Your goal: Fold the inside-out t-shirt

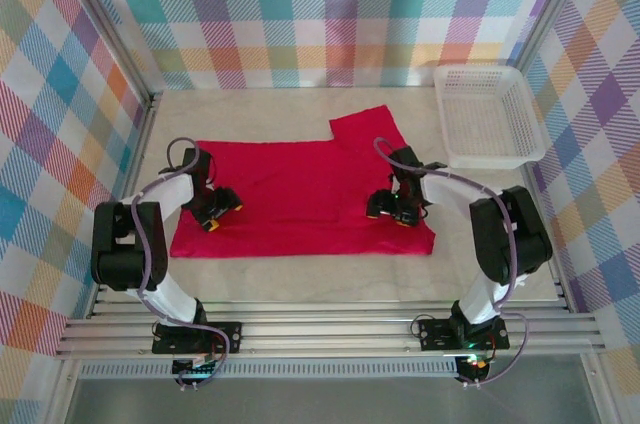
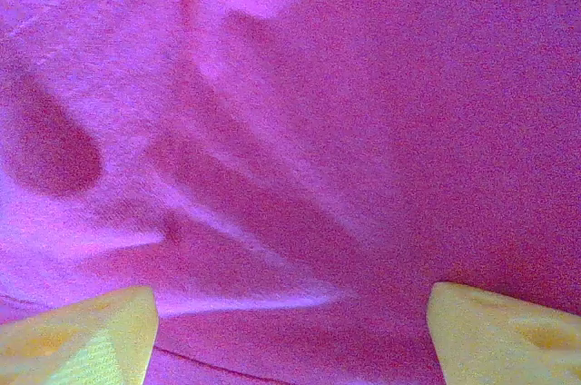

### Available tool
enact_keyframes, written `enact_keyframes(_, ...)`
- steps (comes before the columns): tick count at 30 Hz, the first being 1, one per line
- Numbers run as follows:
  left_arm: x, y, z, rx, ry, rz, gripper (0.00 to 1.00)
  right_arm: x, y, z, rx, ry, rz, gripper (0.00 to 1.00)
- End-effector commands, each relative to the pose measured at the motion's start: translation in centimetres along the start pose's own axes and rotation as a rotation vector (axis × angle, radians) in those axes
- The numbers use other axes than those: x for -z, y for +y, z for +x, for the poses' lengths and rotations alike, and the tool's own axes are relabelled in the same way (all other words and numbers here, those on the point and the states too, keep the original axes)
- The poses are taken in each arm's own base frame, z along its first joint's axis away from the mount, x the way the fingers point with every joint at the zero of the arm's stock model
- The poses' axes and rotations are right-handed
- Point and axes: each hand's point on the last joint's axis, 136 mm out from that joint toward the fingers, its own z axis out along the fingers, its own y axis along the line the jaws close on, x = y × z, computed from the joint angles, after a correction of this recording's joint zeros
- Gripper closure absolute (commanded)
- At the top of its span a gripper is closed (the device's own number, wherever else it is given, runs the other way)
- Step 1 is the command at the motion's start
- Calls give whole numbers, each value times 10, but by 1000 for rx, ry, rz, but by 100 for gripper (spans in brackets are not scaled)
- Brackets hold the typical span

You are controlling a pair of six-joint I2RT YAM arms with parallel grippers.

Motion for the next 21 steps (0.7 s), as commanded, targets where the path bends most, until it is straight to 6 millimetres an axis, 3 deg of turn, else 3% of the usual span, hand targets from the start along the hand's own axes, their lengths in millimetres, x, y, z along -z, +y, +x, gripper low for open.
enact_keyframes(1, 37, -19, -28, -41, -94, 2, 25, 29, 14, -27, 27, -54, 14, 21)
enact_keyframes(5, 82, -64, -107, -62, -251, 43, 22, 63, 51, -106, 92, -199, 2, 21)
enact_keyframes(7, 87, -82, -144, -59, -274, 63, 24, 73, 56, -148, 101, -275, 43, 21)
enact_keyframes(11, 73, -102, -202, -89, -262, 36, 35, 76, 58, -223, 96, -409, 88, 21)
enact_keyframes(16, 46, -101, -237, -108, -264, -11, 38, 65, 54, -286, 61, -509, 67, 21)
enact_keyframes(21, 18, -80, -247, -94, -249, -66, 39, 37, 39, -323, 38, -527, 60, 21)
